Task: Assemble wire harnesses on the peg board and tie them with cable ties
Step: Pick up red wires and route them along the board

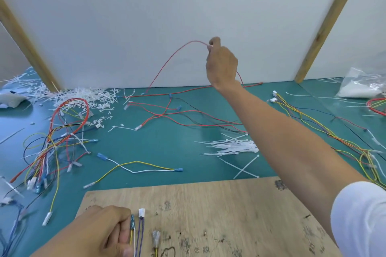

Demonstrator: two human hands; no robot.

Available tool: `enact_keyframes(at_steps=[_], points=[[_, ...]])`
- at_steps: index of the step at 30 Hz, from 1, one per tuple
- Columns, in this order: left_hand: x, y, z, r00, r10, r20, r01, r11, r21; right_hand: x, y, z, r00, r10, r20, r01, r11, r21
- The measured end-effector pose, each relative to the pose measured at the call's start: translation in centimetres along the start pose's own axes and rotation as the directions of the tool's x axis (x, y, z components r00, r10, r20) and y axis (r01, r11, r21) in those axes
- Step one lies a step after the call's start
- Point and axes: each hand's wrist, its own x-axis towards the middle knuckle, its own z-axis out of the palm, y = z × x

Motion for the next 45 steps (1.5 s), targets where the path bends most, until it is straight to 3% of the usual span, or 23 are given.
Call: enact_keyframes(at_steps=[6, 12, 16, 18, 19, 20, 22, 23, 24, 25, 26, 29, 30, 31, 34, 37, 41, 45], points=[[-0.8, 1.0, -0.2, 0.986, 0.132, -0.098, -0.12, 0.986, 0.114, -0.5, -4.4, -8.1, 0.935, -0.337, -0.107, 0.32, 0.936, -0.148], [-2.2, 1.3, 0.0, 0.972, 0.196, -0.132, -0.192, 0.98, 0.049, -6.6, -8.0, -16.8, 0.755, -0.635, -0.165, 0.604, 0.771, -0.203], [-3.2, 2.2, -1.1, 0.975, 0.203, -0.089, -0.198, 0.979, 0.056, -12.2, -9.6, -22.8, 0.706, -0.675, -0.212, 0.666, 0.736, -0.126], [-4.3, 3.3, -1.8, 0.958, 0.184, -0.22, -0.172, 0.982, 0.074, -15.2, -9.5, -25.6, 0.74, -0.636, -0.218, 0.646, 0.763, -0.032], [-4.9, 3.7, -2.0, 0.903, 0.162, -0.397, -0.136, 0.986, 0.093, -16.6, -9.2, -26.8, 0.758, -0.61, -0.231, 0.631, 0.776, 0.021], [-5.5, 4.3, -2.1, 0.773, 0.133, -0.62, -0.118, 0.991, 0.065, -18.0, -8.8, -27.9, 0.773, -0.585, -0.247, 0.616, 0.784, 0.071], [-7.2, 5.7, -1.9, 0.381, 0.115, -0.918, -0.265, 0.964, 0.011, -20.6, -7.8, -29.7, 0.796, -0.542, -0.271, 0.595, 0.783, 0.183], [-8.2, 6.3, -1.8, 0.222, 0.171, -0.96, -0.364, 0.928, 0.081, -21.8, -7.3, -30.4, 0.804, -0.527, -0.277, 0.588, 0.774, 0.235], [-9.1, 6.6, -1.7, 0.128, 0.246, -0.961, -0.429, 0.887, 0.17, -23.0, -6.6, -31.0, 0.811, -0.514, -0.28, 0.58, 0.768, 0.27], [-10.0, 6.7, -1.8, 0.099, 0.314, -0.944, -0.474, 0.849, 0.233, -24.2, -5.9, -31.5, 0.827, -0.492, -0.273, 0.559, 0.776, 0.294], [-10.7, 6.5, -1.9, 0.142, 0.352, -0.925, -0.522, 0.821, 0.232, -25.4, -5.0, -31.8, 0.846, -0.464, -0.262, 0.529, 0.792, 0.306], [-13.3, 4.6, -1.7, 0.495, 0.39, -0.777, -0.682, 0.728, -0.07, -28.8, -2.4, -32.9, 0.9, -0.381, -0.214, 0.433, 0.84, 0.328], [-14.3, 3.7, -1.4, 0.589, 0.422, -0.689, -0.698, 0.696, -0.169, -29.9, -1.6, -33.1, 0.918, -0.357, -0.174, 0.396, 0.856, 0.334], [-15.0, 2.6, -1.0, 0.638, 0.472, -0.609, -0.694, 0.695, -0.188, -31.0, -0.8, -33.3, 0.933, -0.336, -0.127, 0.359, 0.872, 0.333], [-17.2, 0.5, 0.1, 0.726, 0.566, -0.391, -0.644, 0.758, -0.098, -33.7, 1.2, -33.8, 0.952, -0.303, 0.045, 0.268, 0.893, 0.361], [-18.5, -0.9, 1.0, 0.776, 0.588, -0.229, -0.629, 0.747, -0.214, -36.1, 2.5, -34.0, 0.938, -0.263, 0.226, 0.14, 0.883, 0.447], [-17.8, -2.0, 1.8, 0.815, 0.491, -0.307, -0.575, 0.752, -0.324, -38.1, 3.7, -34.7, 0.879, -0.226, 0.42, 0.032, 0.907, 0.421], [-16.5, -1.1, 2.2, 0.787, 0.533, -0.311, -0.599, 0.781, -0.178, -37.6, -0.9, -34.5, 0.721, -0.252, 0.646, -0.151, 0.852, 0.501]])
